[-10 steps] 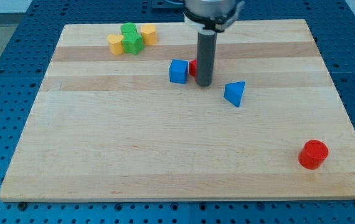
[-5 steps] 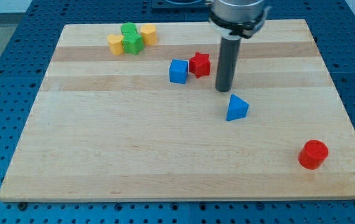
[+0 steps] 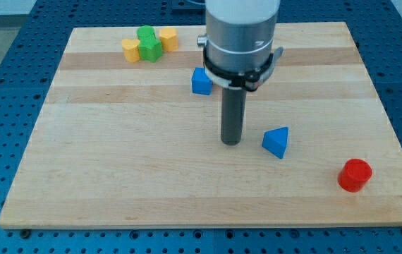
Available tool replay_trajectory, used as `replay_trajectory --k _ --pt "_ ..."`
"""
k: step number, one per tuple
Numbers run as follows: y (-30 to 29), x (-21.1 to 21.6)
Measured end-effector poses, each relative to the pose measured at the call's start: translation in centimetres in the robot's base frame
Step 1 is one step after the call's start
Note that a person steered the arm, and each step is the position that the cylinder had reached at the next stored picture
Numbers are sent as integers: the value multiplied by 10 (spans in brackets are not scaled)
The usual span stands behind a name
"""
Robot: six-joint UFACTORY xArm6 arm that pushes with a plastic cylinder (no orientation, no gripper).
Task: Place the blue blocks red star in a diagonal line
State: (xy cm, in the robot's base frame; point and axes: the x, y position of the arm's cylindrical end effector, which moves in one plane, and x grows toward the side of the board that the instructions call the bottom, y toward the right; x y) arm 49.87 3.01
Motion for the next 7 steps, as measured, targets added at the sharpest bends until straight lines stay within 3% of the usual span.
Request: replay_trajectory --k 2,3,4,6,7 --pt "61 16" --pt "62 12" --pt "-18 -2" --pt "-103 -116" --pt "-104 -151"
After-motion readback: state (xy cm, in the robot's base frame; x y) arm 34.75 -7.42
